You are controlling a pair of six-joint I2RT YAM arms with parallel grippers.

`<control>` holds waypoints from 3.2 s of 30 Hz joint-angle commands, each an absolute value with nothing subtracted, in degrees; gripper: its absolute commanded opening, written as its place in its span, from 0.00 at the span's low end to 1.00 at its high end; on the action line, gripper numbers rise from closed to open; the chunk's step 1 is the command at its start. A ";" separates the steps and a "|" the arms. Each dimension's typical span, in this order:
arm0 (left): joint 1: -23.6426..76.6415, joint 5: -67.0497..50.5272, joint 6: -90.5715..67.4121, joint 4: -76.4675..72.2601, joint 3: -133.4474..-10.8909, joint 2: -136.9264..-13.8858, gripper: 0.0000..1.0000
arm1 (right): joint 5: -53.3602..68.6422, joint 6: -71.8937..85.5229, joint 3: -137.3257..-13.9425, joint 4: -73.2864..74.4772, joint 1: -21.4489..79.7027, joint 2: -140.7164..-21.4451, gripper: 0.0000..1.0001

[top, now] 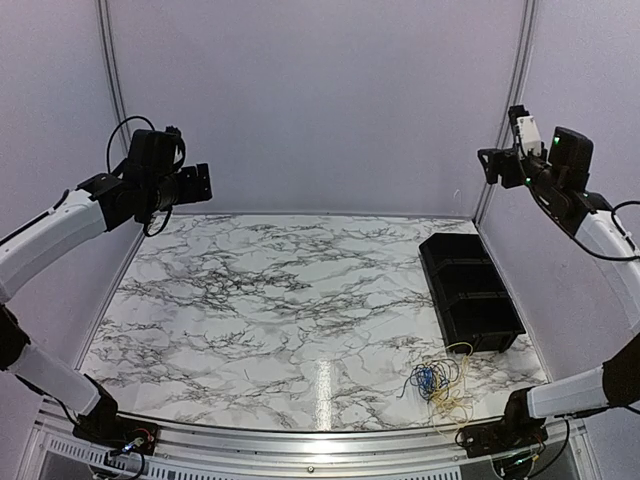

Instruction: Untangle the cables

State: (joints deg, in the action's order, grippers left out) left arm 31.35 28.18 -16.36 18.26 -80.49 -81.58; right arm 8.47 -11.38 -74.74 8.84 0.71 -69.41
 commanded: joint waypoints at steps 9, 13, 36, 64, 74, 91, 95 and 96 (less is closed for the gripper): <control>27.63 15.12 -15.63 16.92 -72.87 -75.05 0.80 | 20.51 -28.87 -65.54 25.62 0.15 -59.03 0.98; 34.07 12.53 -15.41 18.35 -73.89 -76.08 0.72 | 24.96 -38.05 -63.93 37.51 3.16 -55.81 0.92; 66.52 -2.16 -18.43 17.64 -81.43 -99.20 0.69 | 20.86 -71.60 -54.06 77.37 11.30 -55.90 0.51; 66.45 -0.36 -24.14 14.59 -79.93 -99.57 0.76 | 8.41 -65.32 -57.91 66.92 23.64 -73.27 0.32; 66.36 -0.89 -24.11 13.80 -78.81 -98.99 0.75 | 7.63 -68.73 -59.00 66.65 23.64 -76.02 0.32; 66.27 1.76 -24.87 12.28 -76.17 -96.75 0.75 | 7.13 -68.07 -53.21 58.99 23.58 -80.81 0.39; 66.25 1.33 -24.79 11.63 -76.17 -97.07 0.75 | 8.67 -67.42 -54.43 58.73 23.60 -81.91 0.26; 66.27 1.32 -24.85 11.54 -76.20 -97.12 0.75 | 9.15 -67.35 -55.09 59.30 23.71 -82.13 0.18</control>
